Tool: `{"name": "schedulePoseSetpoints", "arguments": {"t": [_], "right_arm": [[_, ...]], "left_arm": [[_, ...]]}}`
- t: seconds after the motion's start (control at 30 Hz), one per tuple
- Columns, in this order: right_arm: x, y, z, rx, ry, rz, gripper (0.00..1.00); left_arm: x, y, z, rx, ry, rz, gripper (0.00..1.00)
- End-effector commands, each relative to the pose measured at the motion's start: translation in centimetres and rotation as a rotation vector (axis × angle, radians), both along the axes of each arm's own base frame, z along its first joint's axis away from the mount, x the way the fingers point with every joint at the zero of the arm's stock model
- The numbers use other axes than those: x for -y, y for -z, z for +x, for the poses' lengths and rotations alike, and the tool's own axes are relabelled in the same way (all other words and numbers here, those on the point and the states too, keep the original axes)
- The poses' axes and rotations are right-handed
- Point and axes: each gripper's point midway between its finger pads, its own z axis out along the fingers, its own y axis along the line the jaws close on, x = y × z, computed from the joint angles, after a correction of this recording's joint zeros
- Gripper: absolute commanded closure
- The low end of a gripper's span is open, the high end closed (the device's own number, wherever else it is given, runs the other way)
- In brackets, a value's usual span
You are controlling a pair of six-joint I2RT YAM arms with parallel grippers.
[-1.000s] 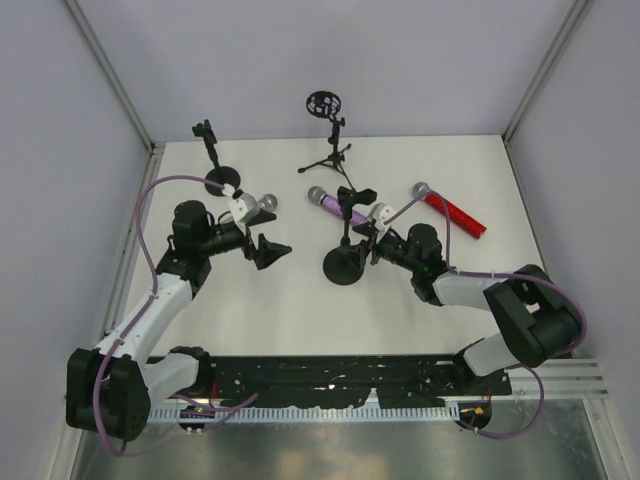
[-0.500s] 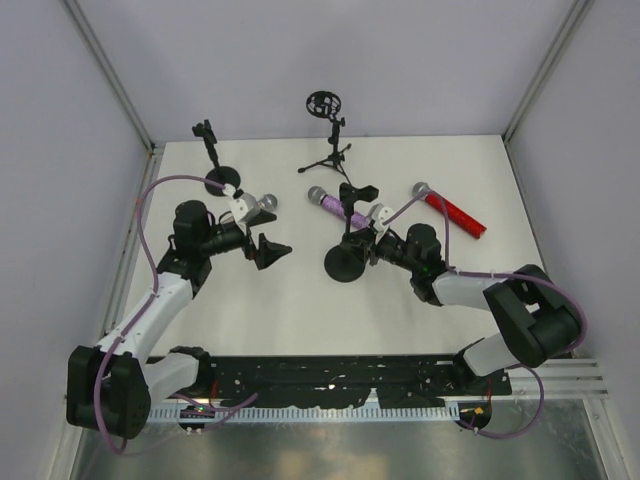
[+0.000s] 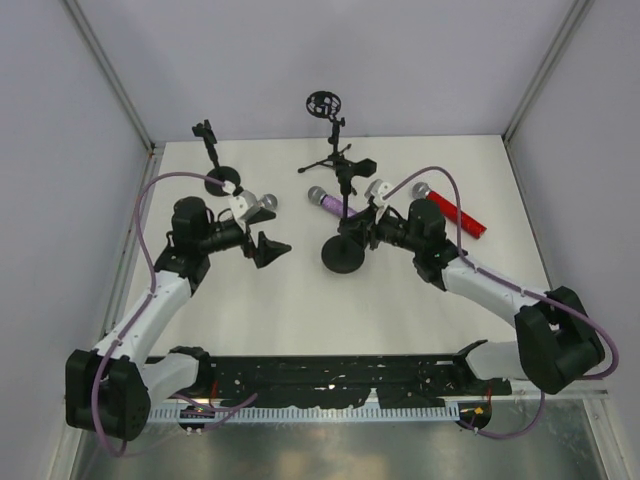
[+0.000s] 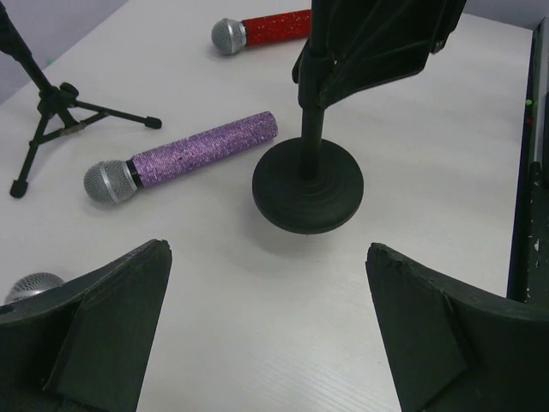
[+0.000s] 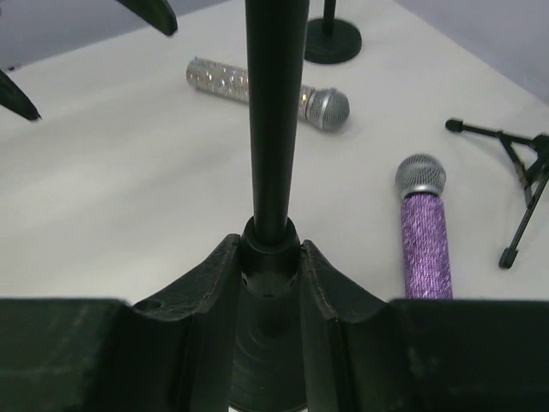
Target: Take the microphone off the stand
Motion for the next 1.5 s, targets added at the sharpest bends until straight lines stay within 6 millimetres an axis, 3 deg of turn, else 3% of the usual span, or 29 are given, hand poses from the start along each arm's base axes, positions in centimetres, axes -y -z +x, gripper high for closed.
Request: {"name": "schedulePoseSetpoints", "arguments": {"t": [0.0, 0.03, 0.07, 0.13, 0.23, 0.33, 0.53, 0.87, 1.03, 1.27, 1.43, 1.47], "right_arm": [[-1.0, -12.0, -0.4, 0.122, -0.049, 0.124, 0.94], [-1.3, -14.4, -0.7, 0.134, -0.072, 0.152, 0.95], [-1.5, -14.6, -0.8, 0.082, -0.079, 0.163, 0.95], [-2.0, -18.0, -1.2, 0.067, -0.108, 0.223, 0.95], [-2.4, -20.0, -2.5, -0.001, -0.167, 0.313, 0.95], [-2.5, -21.1, -3.6, -0.001, -0.2, 0.382, 0.94], [-3.0, -19.9, -4.9, -0.041, -0.232, 0.395, 0.94], [-3.5, -19.2, -6.5, 0.001, -0.281, 0.403, 0.95], [-3.5, -18.9, -6.6, 0.022, -0.282, 0.401, 0.94], [-3.3, -18.8, -6.7, 0.052, -0.277, 0.385, 0.95], [-3.3, -18.8, -7.0, 0.055, -0.291, 0.383, 0.94], [-3.3, -18.7, -7.1, 0.056, -0.294, 0.382, 0.95]], "left_arm": [[0.1, -6.0, -0.1, 0.184, 0.023, 0.031, 0.0], [0.4, -6.6, -0.2, 0.198, 0.035, 0.047, 0.0], [0.6, -7.0, -0.4, 0.211, 0.049, 0.059, 0.01], [1.2, -8.4, -0.7, 0.236, 0.068, 0.057, 0.0], [2.5, -10.0, -0.9, 0.204, 0.103, 0.022, 0.0], [4.5, -10.2, -1.5, 0.174, 0.152, -0.005, 0.0], [8.3, -8.3, -3.1, 0.069, 0.254, -0.04, 0.0], [9.4, -6.6, -3.7, -0.045, 0.287, -0.11, 0.0], [9.8, -5.9, -4.2, -0.078, 0.313, -0.126, 0.18], [10.1, -4.9, -4.6, -0.097, 0.329, -0.119, 0.55], [10.4, -4.2, -4.5, -0.114, 0.329, -0.109, 0.56], [10.5, -4.2, -4.4, -0.117, 0.33, -0.108, 0.63]]}}
